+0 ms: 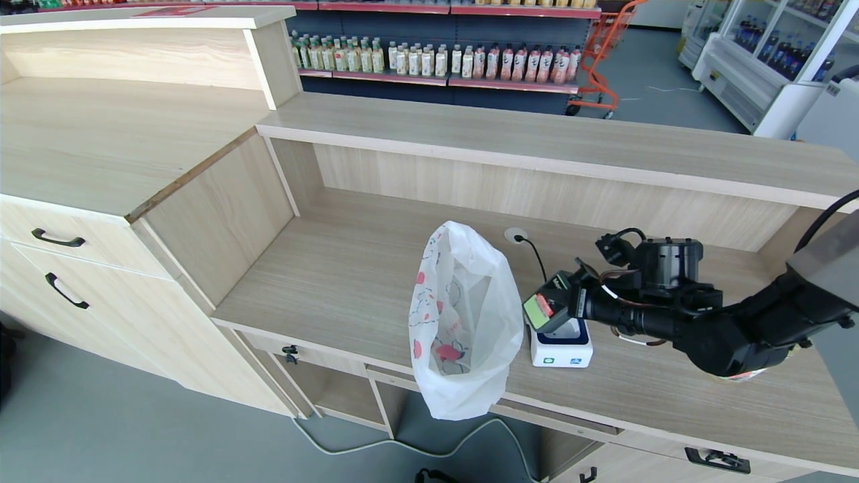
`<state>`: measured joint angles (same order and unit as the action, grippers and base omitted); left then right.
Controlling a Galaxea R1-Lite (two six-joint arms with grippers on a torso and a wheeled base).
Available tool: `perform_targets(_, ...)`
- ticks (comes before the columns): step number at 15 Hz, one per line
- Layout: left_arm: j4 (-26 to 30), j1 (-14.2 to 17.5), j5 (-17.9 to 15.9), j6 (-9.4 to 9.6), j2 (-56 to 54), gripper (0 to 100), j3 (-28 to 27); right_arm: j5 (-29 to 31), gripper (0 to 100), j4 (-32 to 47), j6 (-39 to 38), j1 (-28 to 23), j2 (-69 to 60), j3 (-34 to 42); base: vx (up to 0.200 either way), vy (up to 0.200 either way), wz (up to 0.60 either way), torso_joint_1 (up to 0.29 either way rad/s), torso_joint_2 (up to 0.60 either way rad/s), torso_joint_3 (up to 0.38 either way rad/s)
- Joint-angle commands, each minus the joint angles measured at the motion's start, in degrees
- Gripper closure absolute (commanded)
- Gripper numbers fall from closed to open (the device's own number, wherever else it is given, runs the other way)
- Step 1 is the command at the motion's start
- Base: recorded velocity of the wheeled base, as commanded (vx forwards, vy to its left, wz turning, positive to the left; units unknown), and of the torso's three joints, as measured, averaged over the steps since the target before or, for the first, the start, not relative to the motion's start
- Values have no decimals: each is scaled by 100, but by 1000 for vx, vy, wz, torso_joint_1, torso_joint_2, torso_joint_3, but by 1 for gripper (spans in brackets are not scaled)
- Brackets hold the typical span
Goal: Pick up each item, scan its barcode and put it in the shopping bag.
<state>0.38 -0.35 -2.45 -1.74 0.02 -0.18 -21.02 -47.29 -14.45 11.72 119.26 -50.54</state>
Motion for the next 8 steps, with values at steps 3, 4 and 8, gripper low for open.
perform_targets(3, 6, 0, 8, -1, -2, 0, 1, 27, 100, -132, 188, -47, -289, 141, 0, 0, 0, 0, 0, 0)
perform_targets(4, -3, 0, -1, -1, -2, 0, 1, 45, 100, -307, 865, -126, -720, 554, 0, 0, 0, 0, 0, 0)
perform_targets(8, 6, 0, -1, -1, -2, 0, 1, 27, 100, -290, 3993, -1136, -2460, 2057, 0, 0, 0, 0, 0, 0)
